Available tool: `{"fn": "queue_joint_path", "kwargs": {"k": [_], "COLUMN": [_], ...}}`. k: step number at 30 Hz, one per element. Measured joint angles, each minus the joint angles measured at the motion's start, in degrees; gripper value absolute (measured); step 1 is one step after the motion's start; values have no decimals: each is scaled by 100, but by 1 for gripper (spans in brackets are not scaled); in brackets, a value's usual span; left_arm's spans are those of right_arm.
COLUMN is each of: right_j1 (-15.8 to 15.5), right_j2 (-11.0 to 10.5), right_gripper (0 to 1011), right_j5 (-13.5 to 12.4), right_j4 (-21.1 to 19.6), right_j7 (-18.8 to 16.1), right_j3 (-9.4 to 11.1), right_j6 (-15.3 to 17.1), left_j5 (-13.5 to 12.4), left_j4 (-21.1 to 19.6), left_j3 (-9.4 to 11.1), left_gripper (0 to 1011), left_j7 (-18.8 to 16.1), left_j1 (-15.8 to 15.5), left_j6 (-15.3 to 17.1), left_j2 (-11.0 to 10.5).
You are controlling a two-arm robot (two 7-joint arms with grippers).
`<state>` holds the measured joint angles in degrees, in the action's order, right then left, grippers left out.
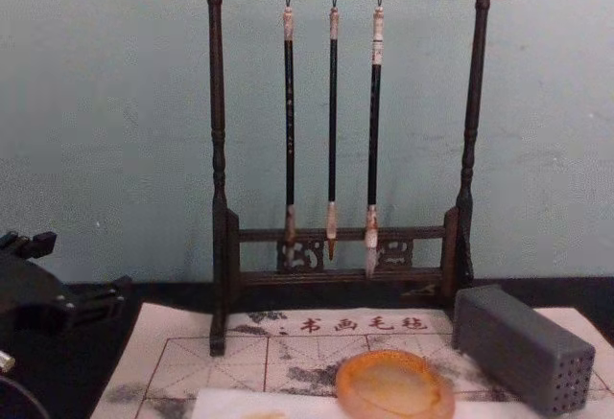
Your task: Pick up the brush from the inkstone, write on the paper, then place the brush back to its original position.
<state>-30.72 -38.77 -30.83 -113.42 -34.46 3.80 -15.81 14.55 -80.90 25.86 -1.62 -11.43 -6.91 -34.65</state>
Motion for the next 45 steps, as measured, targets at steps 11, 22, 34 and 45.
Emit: {"fn": "queue_joint_path", "kwargs": {"k": [11, 22, 34, 45], "right_j1": [-2, 13, -117, -505], "right_j2": [-22, -10, -5, 0], "right_gripper": [195, 195, 195, 195], "right_j5": [32, 38, 52, -31], "right_j4": [-32, 17, 12, -177], "right_j7": [9, 64, 77, -66], "right_j3": [-41, 32, 193, 425], "right_j6": [-14, -14, -31, -164], "left_j5": [0, 0, 0, 0], "left_j4": [0, 0, 0, 0], "left_j3": [0, 0, 0, 0], "left_gripper": [1001, 1001, 1001, 1001], "left_j7": [0, 0, 0, 0], "left_j1": [0, 0, 0, 0], "left_j6": [0, 0, 0, 0], "left_j2": [0, 0, 0, 0]}}
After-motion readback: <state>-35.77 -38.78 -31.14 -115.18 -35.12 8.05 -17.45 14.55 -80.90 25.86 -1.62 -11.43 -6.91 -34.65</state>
